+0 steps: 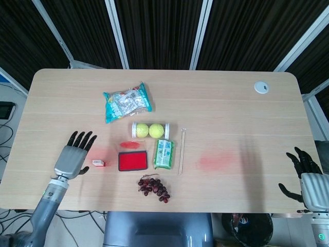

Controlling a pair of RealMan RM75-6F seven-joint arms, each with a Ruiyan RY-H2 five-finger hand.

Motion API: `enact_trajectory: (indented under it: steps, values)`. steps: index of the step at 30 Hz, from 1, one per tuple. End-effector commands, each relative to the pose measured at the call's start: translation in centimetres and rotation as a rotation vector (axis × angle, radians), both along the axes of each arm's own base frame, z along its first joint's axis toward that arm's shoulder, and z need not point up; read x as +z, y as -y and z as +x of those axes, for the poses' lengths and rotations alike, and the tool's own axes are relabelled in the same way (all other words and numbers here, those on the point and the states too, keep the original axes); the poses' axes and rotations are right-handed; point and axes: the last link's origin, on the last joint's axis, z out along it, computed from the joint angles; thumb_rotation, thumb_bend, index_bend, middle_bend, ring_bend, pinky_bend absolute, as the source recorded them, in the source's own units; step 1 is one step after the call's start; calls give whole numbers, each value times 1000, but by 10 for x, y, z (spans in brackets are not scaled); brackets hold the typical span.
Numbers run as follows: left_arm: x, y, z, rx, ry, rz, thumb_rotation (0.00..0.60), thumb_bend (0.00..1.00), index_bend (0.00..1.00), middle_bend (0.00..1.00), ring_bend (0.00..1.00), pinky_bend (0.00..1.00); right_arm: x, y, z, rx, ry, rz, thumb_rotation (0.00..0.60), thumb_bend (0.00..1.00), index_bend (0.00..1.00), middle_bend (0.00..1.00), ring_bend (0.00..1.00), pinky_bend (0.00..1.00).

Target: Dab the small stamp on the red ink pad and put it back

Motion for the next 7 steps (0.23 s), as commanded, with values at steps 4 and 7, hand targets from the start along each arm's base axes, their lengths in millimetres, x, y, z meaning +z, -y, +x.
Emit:
enact_trajectory:
  steps: [4,7]
  values:
    - [42,44,-32,3,85,58,600,121,0,0,0,0,0,0,1,2,-7,-3,600,323,164,0,0,191]
    - [50,57,-43,-2,100,84,600,121,0,0,0,0,-1,-1,1,2,-7,-4,600,323,164,0,0,191]
